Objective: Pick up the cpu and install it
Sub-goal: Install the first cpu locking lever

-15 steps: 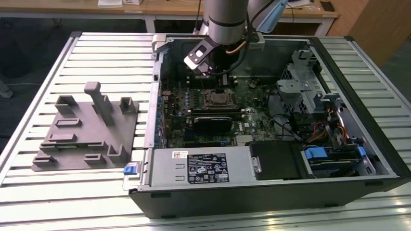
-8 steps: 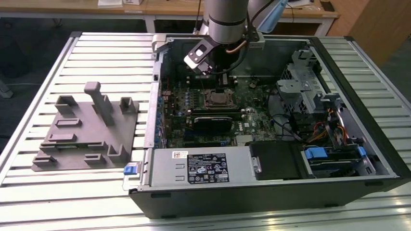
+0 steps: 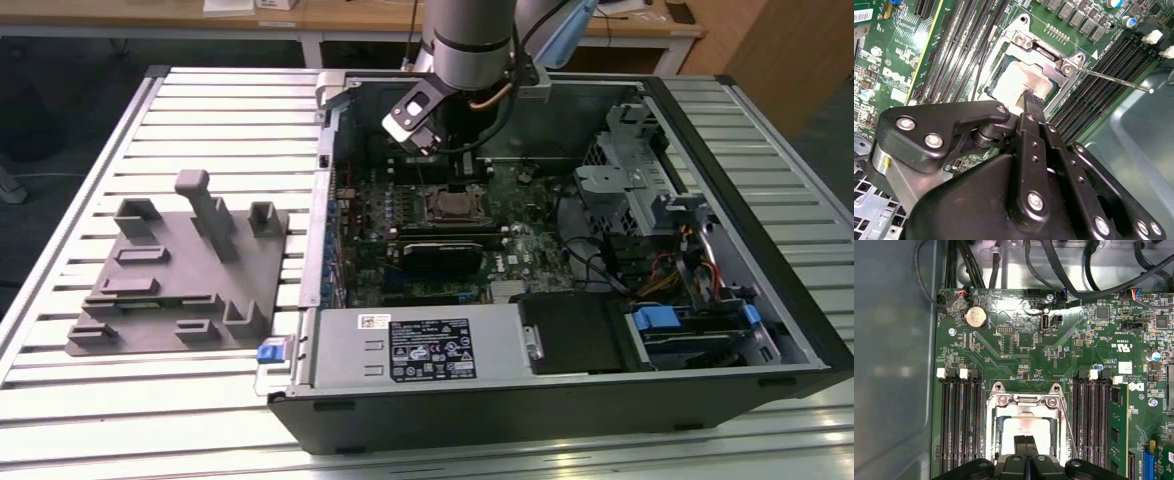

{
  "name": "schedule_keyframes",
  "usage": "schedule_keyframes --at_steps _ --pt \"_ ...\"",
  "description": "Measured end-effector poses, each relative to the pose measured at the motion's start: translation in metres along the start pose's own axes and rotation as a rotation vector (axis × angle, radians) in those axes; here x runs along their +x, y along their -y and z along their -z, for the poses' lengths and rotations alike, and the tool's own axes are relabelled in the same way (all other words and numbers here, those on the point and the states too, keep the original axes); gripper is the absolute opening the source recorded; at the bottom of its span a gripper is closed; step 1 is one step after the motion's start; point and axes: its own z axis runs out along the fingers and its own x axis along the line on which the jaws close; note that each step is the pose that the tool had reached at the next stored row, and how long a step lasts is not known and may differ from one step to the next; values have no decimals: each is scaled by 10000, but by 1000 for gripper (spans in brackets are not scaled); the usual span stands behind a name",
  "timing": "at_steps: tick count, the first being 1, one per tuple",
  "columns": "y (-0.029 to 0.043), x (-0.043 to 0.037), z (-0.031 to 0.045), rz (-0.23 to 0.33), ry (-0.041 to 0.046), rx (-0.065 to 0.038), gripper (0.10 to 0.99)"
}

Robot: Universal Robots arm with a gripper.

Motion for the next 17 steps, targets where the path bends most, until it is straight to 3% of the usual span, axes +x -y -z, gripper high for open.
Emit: schedule_keyframes --at_steps 5,17 --pt "-1 0 19 -2 2 1 106" --pt "-7 4 178 -4 3 1 106"
